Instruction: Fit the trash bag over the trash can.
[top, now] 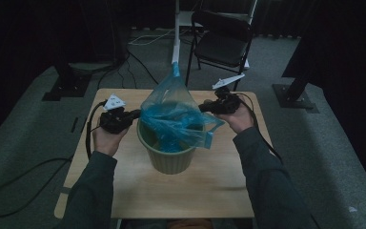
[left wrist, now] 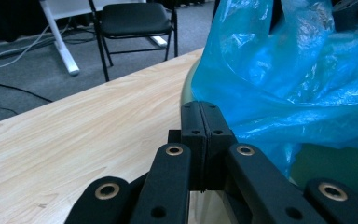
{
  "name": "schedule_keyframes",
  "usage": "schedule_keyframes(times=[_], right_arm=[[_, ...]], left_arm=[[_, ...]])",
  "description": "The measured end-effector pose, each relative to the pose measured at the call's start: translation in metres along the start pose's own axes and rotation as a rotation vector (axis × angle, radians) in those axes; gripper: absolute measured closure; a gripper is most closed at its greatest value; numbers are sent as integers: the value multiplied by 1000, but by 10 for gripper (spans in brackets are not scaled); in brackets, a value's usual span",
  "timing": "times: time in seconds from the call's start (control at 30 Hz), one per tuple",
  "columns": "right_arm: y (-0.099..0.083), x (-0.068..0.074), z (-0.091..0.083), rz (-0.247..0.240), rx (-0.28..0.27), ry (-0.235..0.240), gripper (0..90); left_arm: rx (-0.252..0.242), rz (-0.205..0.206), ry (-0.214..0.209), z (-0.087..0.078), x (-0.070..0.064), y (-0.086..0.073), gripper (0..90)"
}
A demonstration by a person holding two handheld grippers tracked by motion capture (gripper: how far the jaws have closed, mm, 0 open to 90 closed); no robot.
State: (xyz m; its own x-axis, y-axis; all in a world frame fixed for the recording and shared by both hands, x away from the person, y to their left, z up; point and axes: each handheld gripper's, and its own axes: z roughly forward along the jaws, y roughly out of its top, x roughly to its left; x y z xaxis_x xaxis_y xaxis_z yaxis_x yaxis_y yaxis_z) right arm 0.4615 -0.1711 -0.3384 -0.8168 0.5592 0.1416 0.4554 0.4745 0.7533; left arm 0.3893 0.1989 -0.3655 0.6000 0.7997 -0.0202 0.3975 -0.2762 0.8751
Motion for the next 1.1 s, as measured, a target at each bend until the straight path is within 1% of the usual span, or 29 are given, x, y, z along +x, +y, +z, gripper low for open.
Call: schedule_keyframes(times=[0.07, 0.17, 0.4, 0.5, 0.57, 0.67, 0.77, 0.83, 0.9, 1.1], right_arm=[[0, -4, 0, 19, 6, -15, 900], [1, -7, 1, 25, 8, -29, 900], [1, -12, 5, 46, 22, -88, 900], [2, -14, 6, 66, 16, -104, 900], [2, -16, 5, 79, 18, -133, 900], [2, -20, 4, 99, 16, -149, 900], [2, -22, 3, 106, 13, -156, 900], [2, -23, 3, 115, 19, -168, 900], [1, -25, 4, 113, 27, -179, 900], [-11, -31, 9, 137, 48, -170, 900]], left_arm=[[-2, -8, 3, -1, 2, -1, 895], [-1, -15, 3, -1, 5, -3, 895], [0, -38, -8, 0, 10, -6, 894], [0, -43, 0, -1, 11, -7, 893], [0, -49, 3, -1, 13, -7, 894], [2, -57, 13, -1, 15, -9, 894], [8, -63, 19, -1, 18, -10, 894], [12, -69, 23, 0, 19, -11, 894], [17, -81, 23, 1, 21, -14, 894], [40, -98, 23, 5, 25, -22, 894]])
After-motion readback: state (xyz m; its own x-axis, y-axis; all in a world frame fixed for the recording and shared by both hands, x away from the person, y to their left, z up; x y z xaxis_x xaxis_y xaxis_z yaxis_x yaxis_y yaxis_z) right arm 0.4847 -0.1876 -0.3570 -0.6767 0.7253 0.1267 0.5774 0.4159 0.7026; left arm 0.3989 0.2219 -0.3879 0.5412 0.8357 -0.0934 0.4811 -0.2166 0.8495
